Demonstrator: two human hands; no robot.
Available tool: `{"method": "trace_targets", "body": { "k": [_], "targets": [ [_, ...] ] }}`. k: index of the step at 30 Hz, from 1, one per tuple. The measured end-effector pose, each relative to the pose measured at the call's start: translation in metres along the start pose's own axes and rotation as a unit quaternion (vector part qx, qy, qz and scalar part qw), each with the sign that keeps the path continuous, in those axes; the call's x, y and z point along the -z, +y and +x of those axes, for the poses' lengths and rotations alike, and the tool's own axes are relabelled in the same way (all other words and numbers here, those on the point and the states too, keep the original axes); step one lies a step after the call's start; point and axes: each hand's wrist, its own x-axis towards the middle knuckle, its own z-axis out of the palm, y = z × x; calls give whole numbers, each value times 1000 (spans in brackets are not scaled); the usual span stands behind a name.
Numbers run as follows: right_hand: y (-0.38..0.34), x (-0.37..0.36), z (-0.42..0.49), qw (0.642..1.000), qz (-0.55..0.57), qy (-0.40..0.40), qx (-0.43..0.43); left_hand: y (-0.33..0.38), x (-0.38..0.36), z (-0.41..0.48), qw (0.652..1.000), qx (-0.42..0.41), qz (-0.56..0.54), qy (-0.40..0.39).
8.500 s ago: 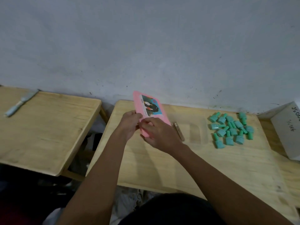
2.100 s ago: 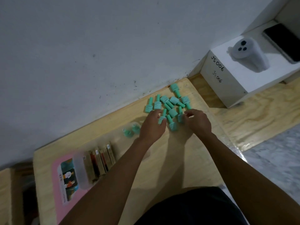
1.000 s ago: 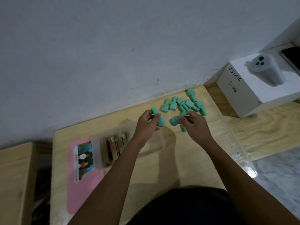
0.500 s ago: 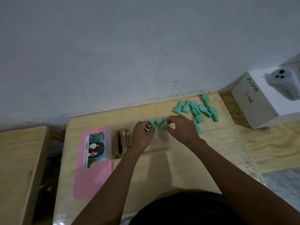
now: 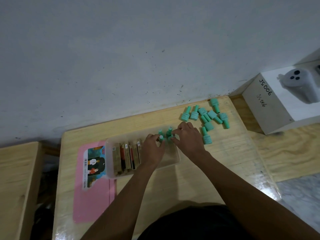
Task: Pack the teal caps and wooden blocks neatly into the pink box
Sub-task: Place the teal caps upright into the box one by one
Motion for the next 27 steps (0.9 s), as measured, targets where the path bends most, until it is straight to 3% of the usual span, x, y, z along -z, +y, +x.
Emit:
{"method": "trace_targets", "body": {
  "k": [27],
  "targets": [
    [19,10,-14,995,97,0,-30,-11,-10,-2,999,7,-11,42]
  ]
}}
